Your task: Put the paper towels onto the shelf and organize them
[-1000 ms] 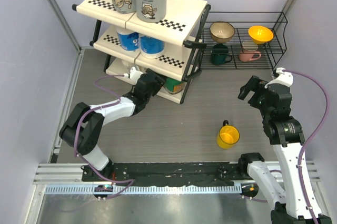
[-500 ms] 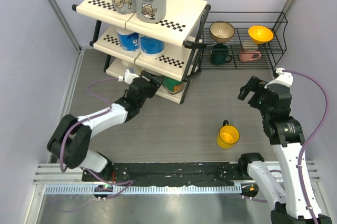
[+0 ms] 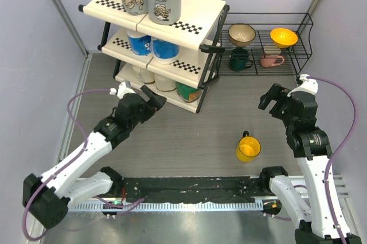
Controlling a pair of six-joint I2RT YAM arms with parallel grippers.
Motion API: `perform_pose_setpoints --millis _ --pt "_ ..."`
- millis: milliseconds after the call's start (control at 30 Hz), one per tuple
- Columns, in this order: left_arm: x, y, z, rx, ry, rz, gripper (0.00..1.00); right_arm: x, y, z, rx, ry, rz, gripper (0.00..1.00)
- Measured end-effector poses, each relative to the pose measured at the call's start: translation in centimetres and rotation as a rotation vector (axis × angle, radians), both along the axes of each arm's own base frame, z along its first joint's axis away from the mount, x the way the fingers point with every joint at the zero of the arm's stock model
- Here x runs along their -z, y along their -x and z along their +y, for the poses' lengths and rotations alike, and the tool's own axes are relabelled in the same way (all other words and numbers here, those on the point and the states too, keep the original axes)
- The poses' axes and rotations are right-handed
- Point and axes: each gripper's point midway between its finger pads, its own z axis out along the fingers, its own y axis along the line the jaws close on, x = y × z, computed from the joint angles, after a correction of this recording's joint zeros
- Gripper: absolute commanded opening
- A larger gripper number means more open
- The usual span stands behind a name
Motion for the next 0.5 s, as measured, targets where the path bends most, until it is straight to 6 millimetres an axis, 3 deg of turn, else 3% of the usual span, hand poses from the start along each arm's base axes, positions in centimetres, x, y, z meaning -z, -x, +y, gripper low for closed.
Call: perform_pose_setpoints --millis 67,233,367,500 --pt "-0.1 1.8 1.3 0.009 -0.031 0.01 1.0 0.0 0.0 0.1 -0.004 -0.007 0.002 0.95" --pt "1.0 5.4 4.1 0.022 -0.118 0.065 1.0 0.2 -0.1 0.4 -0.01 -0.019 0.007 0.99" --pt "2.6 7.5 6.0 0.012 -0.188 0.142 1.0 0.1 0.0 0.4 -0.009 -0.023 0.002 1.0" --pt "3.1 9.1 7.2 -0.003 -0.194 0.159 1.0 -0.6 0.4 0.5 -0.011 -0.04 -0.029 1.0"
